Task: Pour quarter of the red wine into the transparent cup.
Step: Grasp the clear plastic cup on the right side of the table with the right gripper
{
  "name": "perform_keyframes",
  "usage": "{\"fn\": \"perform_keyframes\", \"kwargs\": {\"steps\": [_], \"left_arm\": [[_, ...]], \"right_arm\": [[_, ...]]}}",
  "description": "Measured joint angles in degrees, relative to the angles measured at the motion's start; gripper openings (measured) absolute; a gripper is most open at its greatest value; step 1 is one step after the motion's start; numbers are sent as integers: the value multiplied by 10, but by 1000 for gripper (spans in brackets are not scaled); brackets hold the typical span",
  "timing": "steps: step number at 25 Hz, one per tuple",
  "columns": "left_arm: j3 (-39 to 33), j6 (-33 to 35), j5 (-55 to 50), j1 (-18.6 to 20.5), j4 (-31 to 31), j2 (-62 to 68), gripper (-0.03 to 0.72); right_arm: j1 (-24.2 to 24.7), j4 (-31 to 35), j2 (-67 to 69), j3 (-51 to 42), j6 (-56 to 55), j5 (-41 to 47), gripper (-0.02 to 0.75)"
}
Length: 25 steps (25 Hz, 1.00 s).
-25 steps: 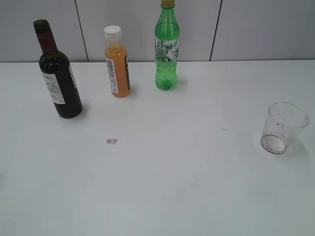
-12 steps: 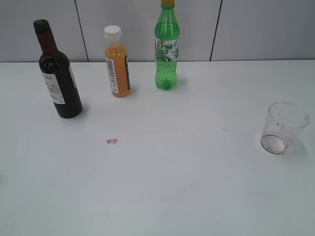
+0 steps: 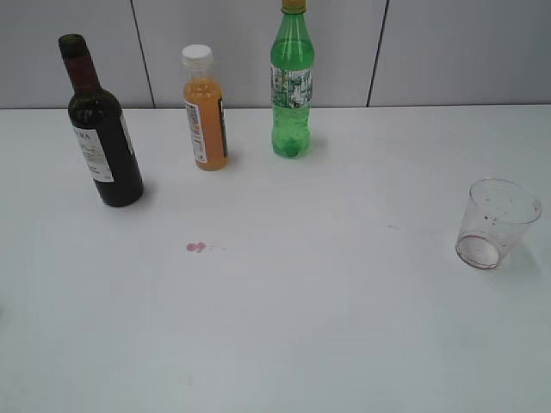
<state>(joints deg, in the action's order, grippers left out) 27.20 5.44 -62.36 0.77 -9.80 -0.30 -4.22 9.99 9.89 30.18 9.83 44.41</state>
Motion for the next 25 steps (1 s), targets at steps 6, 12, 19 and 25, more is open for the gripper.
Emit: {"fn": "perform_keyframes", "kwargs": {"steps": [6,12,19,25], "left_arm": [[0,0,0,0,0,0,457],[0,0,0,0,0,0,457],[0,0,0,0,0,0,457],[0,0,0,0,0,0,457]], "right_arm": [[0,2,83,-11,9,-132,586],[0,15,185,-31,34,-246,586],[-7,50,278,-80,36,-382,586],[-39,53,328,-107,36,-435,586]]}}
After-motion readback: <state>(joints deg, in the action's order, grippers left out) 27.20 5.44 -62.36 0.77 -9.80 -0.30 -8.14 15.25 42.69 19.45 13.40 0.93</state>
